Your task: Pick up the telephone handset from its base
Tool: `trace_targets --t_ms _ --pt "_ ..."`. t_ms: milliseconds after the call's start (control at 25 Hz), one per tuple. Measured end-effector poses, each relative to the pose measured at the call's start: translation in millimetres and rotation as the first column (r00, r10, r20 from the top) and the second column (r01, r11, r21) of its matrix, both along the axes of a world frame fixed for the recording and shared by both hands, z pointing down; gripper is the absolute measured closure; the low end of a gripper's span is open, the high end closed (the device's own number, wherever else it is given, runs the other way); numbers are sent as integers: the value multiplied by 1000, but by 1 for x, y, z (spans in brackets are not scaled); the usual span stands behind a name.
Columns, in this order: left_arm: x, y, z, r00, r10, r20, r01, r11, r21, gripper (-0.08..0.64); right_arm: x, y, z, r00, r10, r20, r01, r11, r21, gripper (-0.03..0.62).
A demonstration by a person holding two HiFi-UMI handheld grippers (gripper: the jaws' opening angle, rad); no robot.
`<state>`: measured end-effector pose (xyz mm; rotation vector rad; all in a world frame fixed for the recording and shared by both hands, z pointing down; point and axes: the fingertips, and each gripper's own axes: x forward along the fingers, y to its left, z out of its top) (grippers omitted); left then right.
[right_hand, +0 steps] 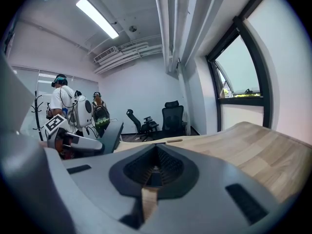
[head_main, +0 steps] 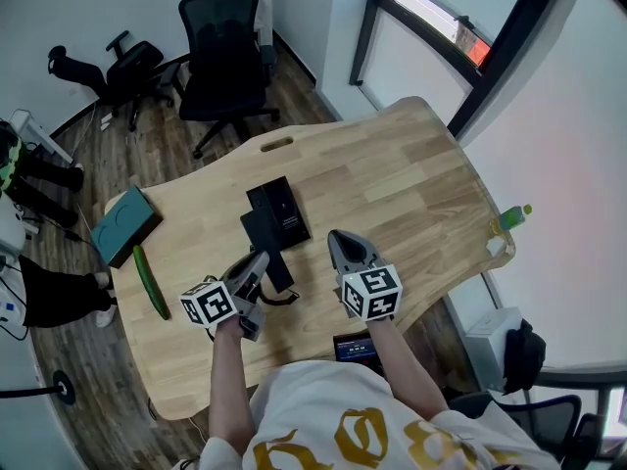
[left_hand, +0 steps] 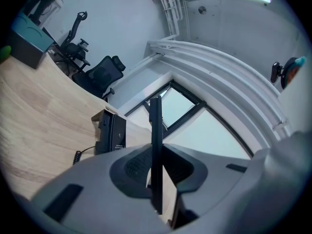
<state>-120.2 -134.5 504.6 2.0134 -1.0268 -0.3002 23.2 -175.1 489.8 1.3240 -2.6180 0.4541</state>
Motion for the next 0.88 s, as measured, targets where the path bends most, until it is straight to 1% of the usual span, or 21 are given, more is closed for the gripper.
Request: trace_targets --t_ms 240,440,880 --pt "4 12 -5 1000 8 -7 -8 1000 14 488 3 11 -5 1000 -1 6 1 1000 13 588" --pt "2 17 -9 1000 9 1 -9 1000 26 488 5 17 -10 1000 1 8 -1 1000 27 588" --pt "7 31 -20 999 30 -15 -30 998 47 488 7 29 -17 1000 5 5 -5 999 50 588"
